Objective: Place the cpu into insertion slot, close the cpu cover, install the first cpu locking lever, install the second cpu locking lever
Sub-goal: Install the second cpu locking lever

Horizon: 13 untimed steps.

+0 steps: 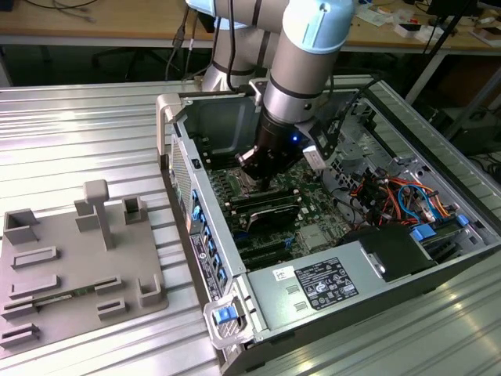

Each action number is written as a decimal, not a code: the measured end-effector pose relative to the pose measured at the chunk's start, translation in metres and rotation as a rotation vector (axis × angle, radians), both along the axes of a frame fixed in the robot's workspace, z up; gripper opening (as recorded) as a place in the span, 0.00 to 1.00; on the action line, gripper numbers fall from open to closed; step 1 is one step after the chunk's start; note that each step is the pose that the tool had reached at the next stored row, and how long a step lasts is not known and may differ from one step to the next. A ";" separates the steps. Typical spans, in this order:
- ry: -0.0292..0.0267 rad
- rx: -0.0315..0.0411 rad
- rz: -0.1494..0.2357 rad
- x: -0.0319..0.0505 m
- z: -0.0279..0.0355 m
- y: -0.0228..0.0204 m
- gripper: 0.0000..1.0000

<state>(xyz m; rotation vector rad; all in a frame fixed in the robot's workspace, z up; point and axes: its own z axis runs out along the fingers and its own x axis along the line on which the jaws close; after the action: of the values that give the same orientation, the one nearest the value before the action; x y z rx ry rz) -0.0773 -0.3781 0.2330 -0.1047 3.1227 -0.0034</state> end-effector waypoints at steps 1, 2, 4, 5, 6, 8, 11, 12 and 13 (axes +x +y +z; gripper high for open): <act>0.0000 0.0001 0.000 -0.0039 -0.0001 0.0000 0.11; 0.0000 0.0000 0.000 -0.0061 -0.0001 0.0000 0.11; 0.0001 -0.0001 0.000 -0.0117 -0.0002 0.0000 0.11; 0.0001 0.0000 0.000 -0.0135 -0.0004 0.0000 0.11; 0.0000 0.0000 0.000 -0.0150 -0.0005 0.0000 0.11; 0.0000 0.0000 0.000 -0.0178 -0.0007 0.0000 0.11; 0.0001 -0.0001 0.000 -0.0206 -0.0010 0.0000 0.11; 0.0002 -0.0001 0.000 -0.0207 -0.0010 0.0000 0.11; 0.0001 0.0000 0.000 -0.0207 -0.0010 0.0000 0.11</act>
<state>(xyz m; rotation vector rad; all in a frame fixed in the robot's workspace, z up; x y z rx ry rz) -0.0981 -0.3781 0.2320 -0.1047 3.1228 -0.0035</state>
